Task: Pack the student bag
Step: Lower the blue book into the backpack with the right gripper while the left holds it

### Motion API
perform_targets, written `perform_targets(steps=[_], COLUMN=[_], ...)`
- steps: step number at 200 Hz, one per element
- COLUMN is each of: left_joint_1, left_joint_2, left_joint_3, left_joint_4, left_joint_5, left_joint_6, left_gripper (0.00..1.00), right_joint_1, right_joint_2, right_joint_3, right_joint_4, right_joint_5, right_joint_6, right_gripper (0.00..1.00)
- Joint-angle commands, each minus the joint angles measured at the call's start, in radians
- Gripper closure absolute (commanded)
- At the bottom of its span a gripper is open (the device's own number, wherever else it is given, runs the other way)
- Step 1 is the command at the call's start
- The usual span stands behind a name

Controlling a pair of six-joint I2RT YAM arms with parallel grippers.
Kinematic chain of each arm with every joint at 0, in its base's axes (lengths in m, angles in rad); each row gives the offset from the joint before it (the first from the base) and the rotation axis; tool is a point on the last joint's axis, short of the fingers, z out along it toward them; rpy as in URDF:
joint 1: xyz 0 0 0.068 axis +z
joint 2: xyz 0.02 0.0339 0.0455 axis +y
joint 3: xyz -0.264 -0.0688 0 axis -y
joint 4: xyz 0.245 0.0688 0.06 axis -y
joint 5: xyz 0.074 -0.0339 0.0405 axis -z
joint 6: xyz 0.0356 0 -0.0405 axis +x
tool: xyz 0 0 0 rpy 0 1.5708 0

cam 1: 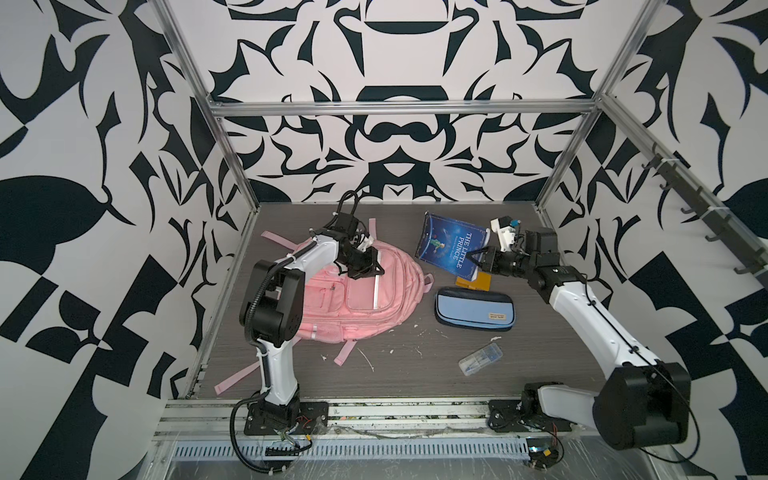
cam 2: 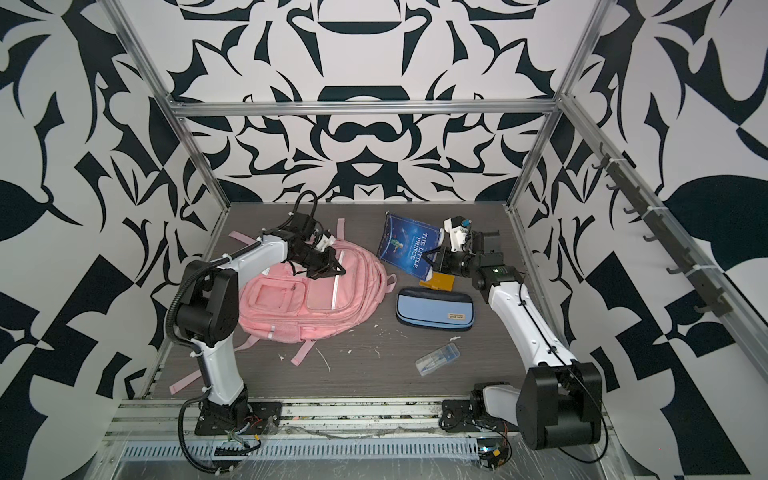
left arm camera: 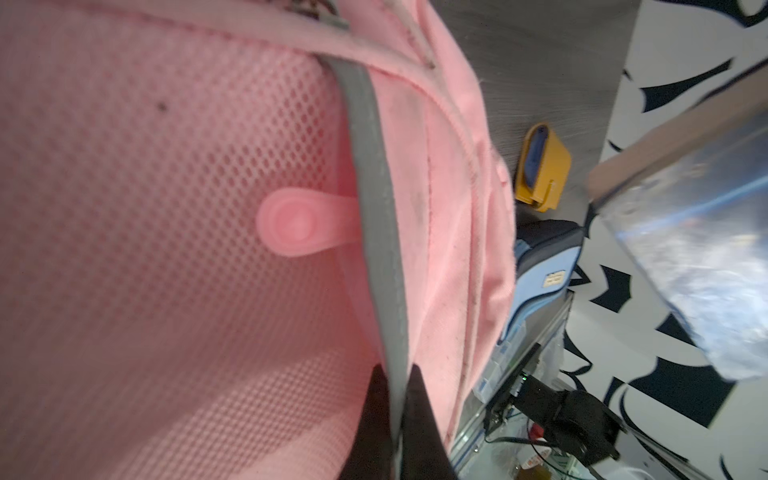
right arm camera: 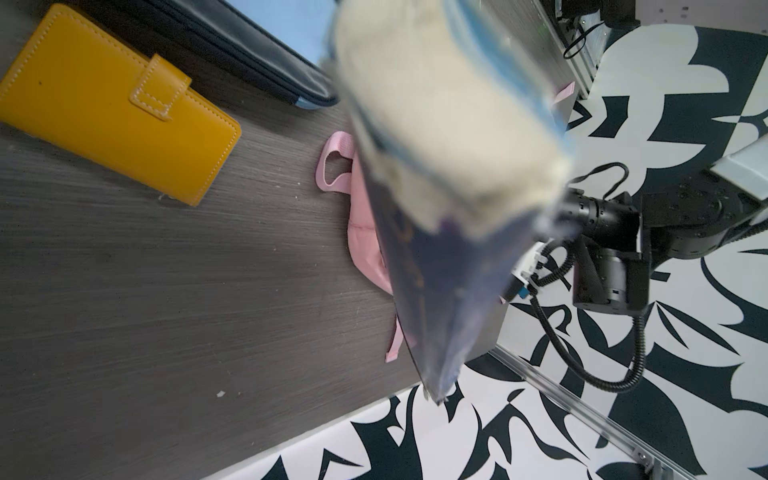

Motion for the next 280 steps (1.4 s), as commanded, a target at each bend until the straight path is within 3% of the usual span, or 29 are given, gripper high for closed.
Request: perform_targets(steps=[1,48,84,124,169,231,280], left_joint_1=[0.071,0.224,0.238,0.237,0.234,0.193,0.162], left_joint_2=[-0.145,-0.249,-0.277,-0.282,-0.263,-0.254,-0.259], left_joint_3=[-0.008,0.021,0.026,-0.042,-0.095,-0.119,-0.135], left_joint_4=[0.151,0.223,0.353,0.727,0.994,1.016,1.001], left_joint_5=[0.205,0.509,0.623,0.718,0.732,0.684,0.574], left_joint_6=[-0.016,-0.043,-0.100,-0.356,-0.552,-0.560,-0.537], left_gripper=[1.00,1.00,1.00,1.00,1.00,1.00,1.00], right_joint_1=[0.004,0.039,0.123,0.251,0.360,0.386,0.435], right_joint_2=[-0.015,-0.007,0.039,0.171,0.329,0.565,0.747], right_joint_3=[0.040,0.138,0.163,0.208,0.239,0.224,0.375], right_joint_4=[-0.058,-0.121,-0.092,0.028,0.151,0.419,0.375], right_joint_5=[-0.042,-0.107,-0.106,-0.113,-0.116,-0.054,-0.062], right_joint_6=[-0.016,0.088,0.141,0.231,0.299,0.481,0.501], right_gripper=[1.00,1.00,1.00,1.00,1.00,1.00,1.00])
